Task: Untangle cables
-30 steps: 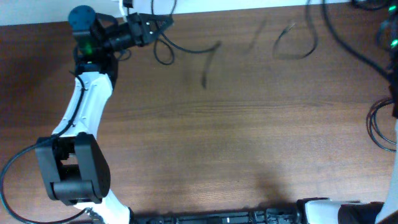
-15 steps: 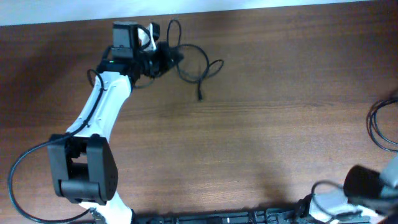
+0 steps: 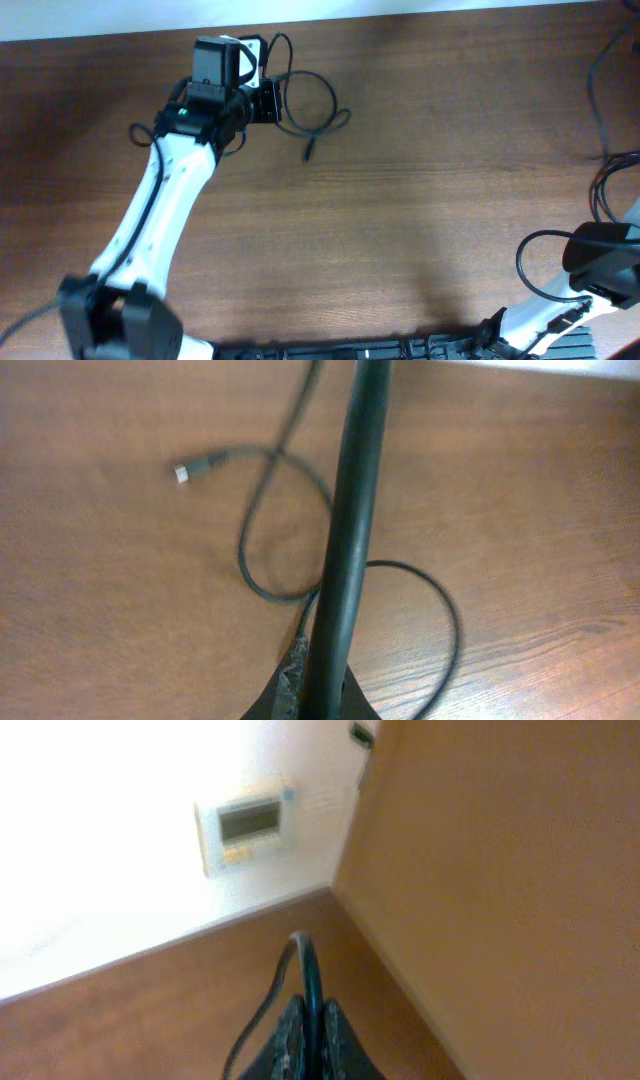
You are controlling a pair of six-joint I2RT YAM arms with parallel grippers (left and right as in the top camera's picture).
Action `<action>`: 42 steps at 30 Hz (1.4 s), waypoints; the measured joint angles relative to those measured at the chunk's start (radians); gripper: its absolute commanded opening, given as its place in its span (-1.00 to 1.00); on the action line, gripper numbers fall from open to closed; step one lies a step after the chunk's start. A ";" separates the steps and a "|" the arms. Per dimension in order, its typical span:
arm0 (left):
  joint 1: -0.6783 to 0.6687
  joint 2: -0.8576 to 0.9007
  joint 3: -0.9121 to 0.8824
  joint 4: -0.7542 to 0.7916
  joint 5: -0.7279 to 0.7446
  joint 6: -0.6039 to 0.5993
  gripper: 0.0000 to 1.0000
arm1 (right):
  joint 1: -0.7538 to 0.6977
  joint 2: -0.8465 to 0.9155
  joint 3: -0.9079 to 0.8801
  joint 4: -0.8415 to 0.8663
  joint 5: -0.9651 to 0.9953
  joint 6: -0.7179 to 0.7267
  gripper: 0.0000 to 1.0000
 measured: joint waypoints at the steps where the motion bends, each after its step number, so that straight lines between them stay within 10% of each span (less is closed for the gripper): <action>1: -0.006 -0.030 0.000 0.000 -0.011 0.008 -1.00 | 0.000 0.000 0.000 0.033 -0.027 0.001 -0.92; 34: -0.060 -0.112 0.000 -0.043 -0.051 0.043 -1.00 | -0.108 0.172 0.000 -0.116 -0.086 0.213 -0.90; 38: -0.060 -0.112 0.000 -0.043 -0.051 0.043 -1.00 | -0.137 0.214 0.000 -0.168 -0.074 0.213 0.22; 42: -0.060 -0.112 0.000 -0.043 -0.051 0.043 -1.00 | -0.153 0.228 0.000 -0.210 -0.067 0.224 0.60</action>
